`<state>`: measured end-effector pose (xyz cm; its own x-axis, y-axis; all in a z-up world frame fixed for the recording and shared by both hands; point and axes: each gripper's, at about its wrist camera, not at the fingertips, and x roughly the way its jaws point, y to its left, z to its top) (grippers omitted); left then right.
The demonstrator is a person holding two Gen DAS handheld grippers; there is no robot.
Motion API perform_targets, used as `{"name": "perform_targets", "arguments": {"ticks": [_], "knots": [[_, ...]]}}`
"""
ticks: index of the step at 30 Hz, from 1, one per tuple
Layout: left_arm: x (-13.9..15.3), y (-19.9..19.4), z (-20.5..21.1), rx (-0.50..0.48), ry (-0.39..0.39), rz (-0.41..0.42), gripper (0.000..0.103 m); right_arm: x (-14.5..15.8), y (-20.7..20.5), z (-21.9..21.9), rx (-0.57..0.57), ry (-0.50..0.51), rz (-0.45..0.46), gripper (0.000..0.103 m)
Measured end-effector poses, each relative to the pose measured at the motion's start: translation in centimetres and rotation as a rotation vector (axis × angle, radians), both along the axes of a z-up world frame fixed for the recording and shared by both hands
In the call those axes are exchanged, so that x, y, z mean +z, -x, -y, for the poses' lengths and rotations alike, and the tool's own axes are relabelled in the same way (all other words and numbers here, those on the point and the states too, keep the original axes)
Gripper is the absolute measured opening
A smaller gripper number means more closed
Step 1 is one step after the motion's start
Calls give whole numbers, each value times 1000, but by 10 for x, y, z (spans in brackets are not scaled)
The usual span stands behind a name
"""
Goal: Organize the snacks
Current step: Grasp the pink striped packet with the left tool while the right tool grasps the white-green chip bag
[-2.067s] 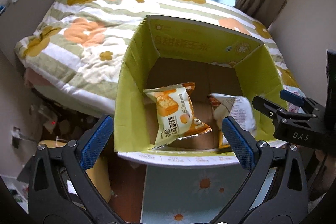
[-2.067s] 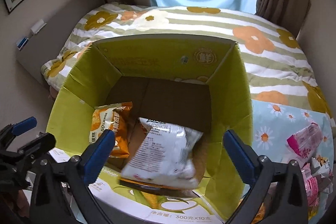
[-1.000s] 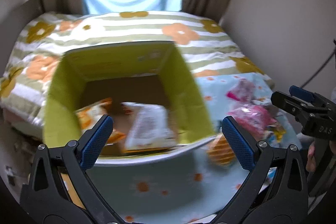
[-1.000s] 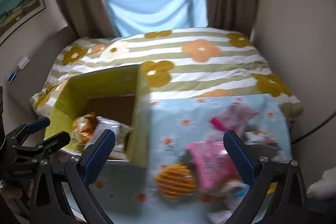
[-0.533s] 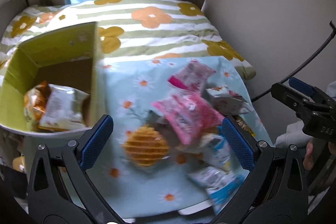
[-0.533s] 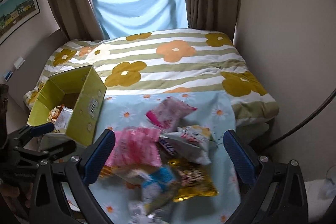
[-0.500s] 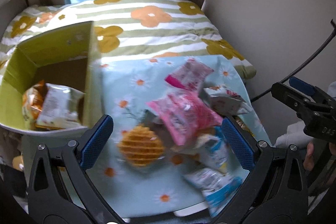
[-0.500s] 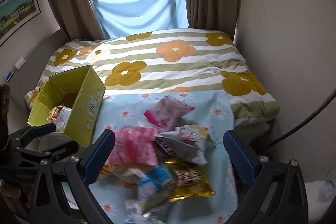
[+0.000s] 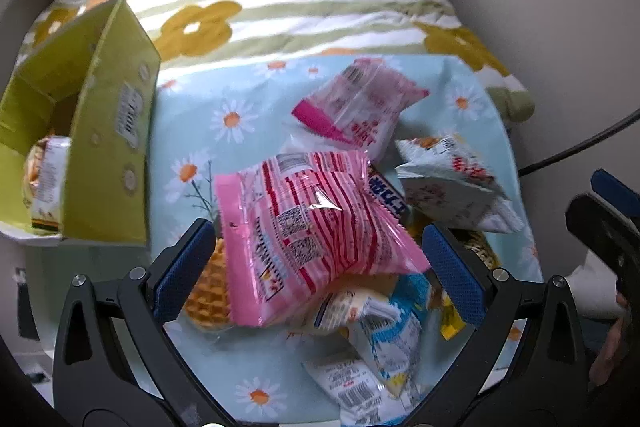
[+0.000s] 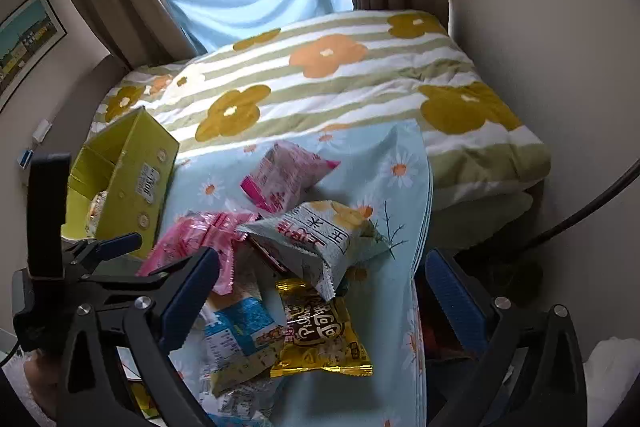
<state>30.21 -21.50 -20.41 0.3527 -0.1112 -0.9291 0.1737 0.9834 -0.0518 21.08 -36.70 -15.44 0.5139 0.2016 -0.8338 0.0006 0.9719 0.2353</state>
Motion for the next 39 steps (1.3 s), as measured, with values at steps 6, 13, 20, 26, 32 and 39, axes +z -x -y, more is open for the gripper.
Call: {"name": "perform_targets", "arguments": {"ticks": [6, 13, 20, 26, 32, 39], "knots": [[-28, -13, 4, 16, -72, -19, 102, -27, -13, 2, -35, -71, -66, 103], [-47, -25, 5, -8, -41, -61, 102, -48, -32, 3, -102, -145, -142, 102], [-52, -25, 2, -30, -16, -60, 102, -66, -49, 5, -159, -225, -208, 102], [-56, -21, 0, -57, -11, -58, 102, -88, -62, 10, -237, -318, -279, 102], [-56, -18, -7, -56, 19, -55, 95, -101, -69, 9, -278, -330, -331, 102], [-44, -14, -23, -51, 87, -54, 75, -113, -71, 7, -293, -326, -373, 103]]}}
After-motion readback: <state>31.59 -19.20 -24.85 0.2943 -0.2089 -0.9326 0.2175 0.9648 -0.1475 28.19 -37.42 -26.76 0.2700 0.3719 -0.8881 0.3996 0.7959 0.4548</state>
